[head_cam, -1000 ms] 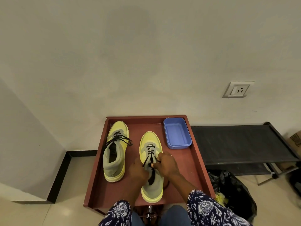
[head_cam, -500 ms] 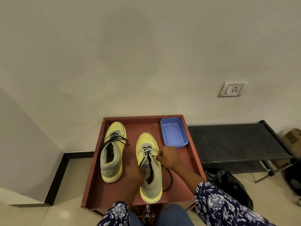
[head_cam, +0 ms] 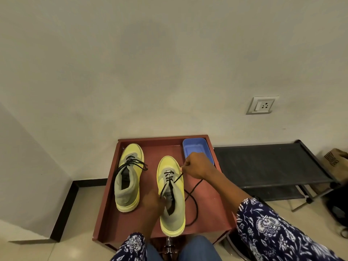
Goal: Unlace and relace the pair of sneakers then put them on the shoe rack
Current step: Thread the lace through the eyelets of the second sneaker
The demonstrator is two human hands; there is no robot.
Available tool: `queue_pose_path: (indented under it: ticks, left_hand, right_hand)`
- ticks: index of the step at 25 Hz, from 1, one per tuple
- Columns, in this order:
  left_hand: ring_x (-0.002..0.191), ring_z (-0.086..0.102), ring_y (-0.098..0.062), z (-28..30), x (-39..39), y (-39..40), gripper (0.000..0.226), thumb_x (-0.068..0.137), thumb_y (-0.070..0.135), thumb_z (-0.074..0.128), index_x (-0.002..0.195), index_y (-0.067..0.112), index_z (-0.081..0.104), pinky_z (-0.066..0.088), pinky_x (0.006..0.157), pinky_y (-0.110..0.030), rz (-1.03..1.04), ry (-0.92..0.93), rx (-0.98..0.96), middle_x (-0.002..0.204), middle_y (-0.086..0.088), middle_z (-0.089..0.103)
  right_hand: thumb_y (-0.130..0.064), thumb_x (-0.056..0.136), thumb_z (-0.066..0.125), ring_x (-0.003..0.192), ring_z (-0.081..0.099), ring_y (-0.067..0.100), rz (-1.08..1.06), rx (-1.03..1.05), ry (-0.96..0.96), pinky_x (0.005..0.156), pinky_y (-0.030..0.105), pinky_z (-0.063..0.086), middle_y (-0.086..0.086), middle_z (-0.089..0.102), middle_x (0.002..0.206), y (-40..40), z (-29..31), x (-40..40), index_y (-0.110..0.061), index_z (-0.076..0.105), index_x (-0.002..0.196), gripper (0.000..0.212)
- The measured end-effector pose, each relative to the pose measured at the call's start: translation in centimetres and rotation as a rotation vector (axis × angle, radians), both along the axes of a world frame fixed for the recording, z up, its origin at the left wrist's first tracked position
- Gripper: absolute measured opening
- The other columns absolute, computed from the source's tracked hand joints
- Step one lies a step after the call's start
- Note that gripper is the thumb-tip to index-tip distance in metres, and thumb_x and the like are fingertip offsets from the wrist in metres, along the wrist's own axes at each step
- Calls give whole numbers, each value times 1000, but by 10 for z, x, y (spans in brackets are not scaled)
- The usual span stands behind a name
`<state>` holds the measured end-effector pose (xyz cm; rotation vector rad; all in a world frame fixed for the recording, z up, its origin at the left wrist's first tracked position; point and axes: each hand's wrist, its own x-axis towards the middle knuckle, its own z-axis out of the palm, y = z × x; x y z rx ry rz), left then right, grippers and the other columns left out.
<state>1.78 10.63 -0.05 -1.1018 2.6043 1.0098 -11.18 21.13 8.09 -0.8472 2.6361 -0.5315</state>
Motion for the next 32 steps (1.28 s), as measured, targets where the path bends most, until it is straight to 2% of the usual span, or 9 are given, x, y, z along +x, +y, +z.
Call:
queue_pose_path:
  ticks: [2,5,9,14,19,25,27,30,32]
  left_hand:
    - [92,56,-28,11,0,-1,14,90,15,48,85,3,54,40,74,-31,31,76,73,87,-14,59]
    - [73,44,-21,25,-5,-4,31,89,10,47,62,16,33,35,67,-28,110,184,205,63,-2,40]
    - [66,45,-21,30,-12,-11,25,85,8,48,67,18,34,50,75,-39,125,262,275,65,-2,42]
    - [68,53,-25,44,-20,-16,22,81,5,49,70,23,46,50,72,-42,123,372,297,81,-6,57]
    - [90,59,-27,54,-17,-19,28,82,1,54,66,22,46,40,76,-27,70,365,149,89,-9,64]
    - [75,51,-18,65,-12,-19,6,85,11,57,84,7,53,36,67,-26,87,419,145,74,3,56]
    - [73,51,-18,69,-9,-21,10,86,9,56,79,12,50,40,65,-27,104,458,205,73,2,53]
    - [66,53,-20,78,-9,-25,15,87,5,52,76,16,48,45,51,-23,82,450,270,77,-6,56]
    - [69,54,-21,83,-9,-28,11,87,5,51,79,13,50,44,49,-23,62,445,243,78,-8,58]
  right_hand:
    - [-17,84,57,84,66,32,25,-16,11,78,45,56,20,71,90,1,4,2,5,70,86,25]
    - [-10,87,50,90,64,26,30,-86,-2,82,43,54,12,70,96,2,12,7,-1,69,89,21]
    - [-1,85,46,93,62,26,30,-118,-31,81,36,53,12,70,99,3,21,14,-1,68,87,22]
    - [1,85,46,93,65,25,3,-156,-40,79,32,52,15,71,97,4,28,16,5,69,86,24]
    - [4,84,47,92,65,25,-13,-185,-39,84,37,55,17,71,95,3,29,20,7,69,86,22]
    - [7,84,46,96,64,24,-20,-213,-41,86,39,54,15,70,99,1,34,24,7,67,90,22]
    - [6,85,46,89,65,21,-20,-215,-30,83,35,55,15,70,99,-1,39,26,8,67,89,22]
    - [3,87,48,54,57,2,5,-201,-34,73,26,50,15,71,96,-3,48,28,3,67,78,21]
    - [2,88,49,51,58,-2,5,-192,-36,75,23,49,15,72,96,-4,52,28,2,70,83,22]
